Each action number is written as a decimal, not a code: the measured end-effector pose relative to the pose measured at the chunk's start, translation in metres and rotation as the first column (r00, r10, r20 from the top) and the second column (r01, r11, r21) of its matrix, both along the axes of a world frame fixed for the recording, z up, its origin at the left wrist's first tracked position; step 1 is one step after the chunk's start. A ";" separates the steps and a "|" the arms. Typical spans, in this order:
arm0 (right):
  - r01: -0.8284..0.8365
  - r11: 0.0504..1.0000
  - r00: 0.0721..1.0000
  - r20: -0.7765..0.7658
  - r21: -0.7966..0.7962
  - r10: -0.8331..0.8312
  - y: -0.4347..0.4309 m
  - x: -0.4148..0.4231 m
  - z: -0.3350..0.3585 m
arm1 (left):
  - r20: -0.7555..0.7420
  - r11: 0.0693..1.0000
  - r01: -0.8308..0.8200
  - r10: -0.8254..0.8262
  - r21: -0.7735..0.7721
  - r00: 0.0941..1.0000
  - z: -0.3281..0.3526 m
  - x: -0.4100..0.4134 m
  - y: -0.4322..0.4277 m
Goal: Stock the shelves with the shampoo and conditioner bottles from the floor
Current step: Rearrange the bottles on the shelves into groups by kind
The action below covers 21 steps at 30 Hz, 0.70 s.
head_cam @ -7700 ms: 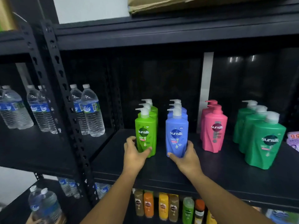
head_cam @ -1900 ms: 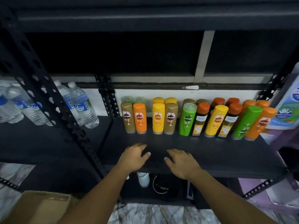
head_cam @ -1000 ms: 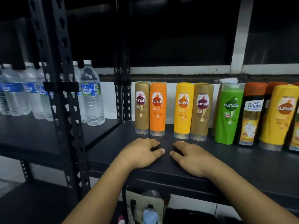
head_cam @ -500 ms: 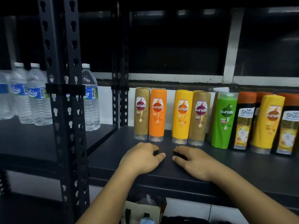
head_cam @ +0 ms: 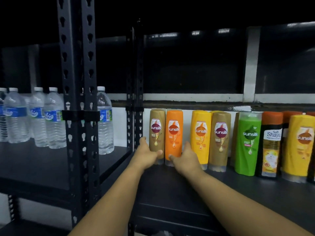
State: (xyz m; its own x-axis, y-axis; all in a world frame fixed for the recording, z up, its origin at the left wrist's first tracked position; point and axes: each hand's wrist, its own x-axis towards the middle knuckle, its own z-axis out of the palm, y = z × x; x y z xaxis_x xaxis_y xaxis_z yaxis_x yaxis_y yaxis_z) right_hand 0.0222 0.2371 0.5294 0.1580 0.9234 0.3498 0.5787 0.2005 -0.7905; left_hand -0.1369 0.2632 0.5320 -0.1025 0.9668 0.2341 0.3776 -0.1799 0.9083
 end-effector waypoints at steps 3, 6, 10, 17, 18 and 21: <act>0.000 1.000 0.999 -0.052 0.031 0.002 0.012 -0.006 -0.005 | -0.038 0.999 0.017 -0.015 0.048 0.999 -0.006 0.004 0.001; -0.036 0.997 0.997 -0.062 0.061 0.040 0.017 -0.009 -0.013 | -0.139 0.994 0.021 -0.006 0.109 0.990 -0.010 0.005 0.002; -0.037 0.996 0.995 -0.094 0.076 0.045 0.021 -0.007 -0.015 | -0.227 0.989 -0.018 0.052 0.149 0.972 -0.012 0.003 0.010; -0.041 0.999 0.999 -0.010 0.005 0.041 0.012 -0.001 -0.011 | -0.263 0.996 -0.006 0.030 0.093 0.964 -0.010 0.004 0.001; -0.036 0.999 0.999 0.003 0.001 0.036 0.008 0.001 -0.010 | -0.274 0.997 -0.002 0.025 0.082 0.961 -0.010 0.004 0.000; -0.054 0.998 0.997 0.059 -0.013 0.054 -0.003 0.008 -0.008 | -0.297 0.998 0.009 0.010 0.061 0.955 -0.007 0.006 -0.007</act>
